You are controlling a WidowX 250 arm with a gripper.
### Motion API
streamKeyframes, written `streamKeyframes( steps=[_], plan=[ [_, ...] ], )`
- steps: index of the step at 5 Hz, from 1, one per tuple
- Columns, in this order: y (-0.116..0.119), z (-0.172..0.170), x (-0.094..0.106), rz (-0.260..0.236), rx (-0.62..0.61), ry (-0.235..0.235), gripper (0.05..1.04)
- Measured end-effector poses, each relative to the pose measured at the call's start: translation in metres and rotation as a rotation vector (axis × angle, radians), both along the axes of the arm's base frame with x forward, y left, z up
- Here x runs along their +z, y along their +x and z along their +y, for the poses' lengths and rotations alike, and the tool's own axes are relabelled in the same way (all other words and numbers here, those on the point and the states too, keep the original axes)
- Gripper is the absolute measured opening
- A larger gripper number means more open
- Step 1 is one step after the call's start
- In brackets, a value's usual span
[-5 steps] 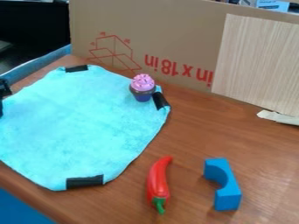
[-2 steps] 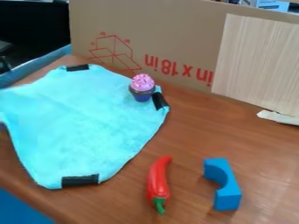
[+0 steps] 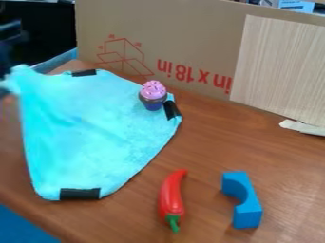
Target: Fold the cloth from bottom left to top right
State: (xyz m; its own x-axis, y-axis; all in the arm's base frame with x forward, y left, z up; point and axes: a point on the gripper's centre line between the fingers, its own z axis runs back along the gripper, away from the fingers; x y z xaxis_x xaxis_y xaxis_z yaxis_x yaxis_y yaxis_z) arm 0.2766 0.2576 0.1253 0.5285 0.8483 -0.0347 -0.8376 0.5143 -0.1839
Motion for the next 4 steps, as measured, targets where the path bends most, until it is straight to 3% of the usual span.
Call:
streamKeyframes(
  steps=[1, 4],
  plan=[
    [0.025, -0.03, 0.003, 0.016, 0.033, -0.029, 0.05],
    [0.072, -0.105, -0.015, 0.032, 0.018, -0.001, 0.05]
  ],
)
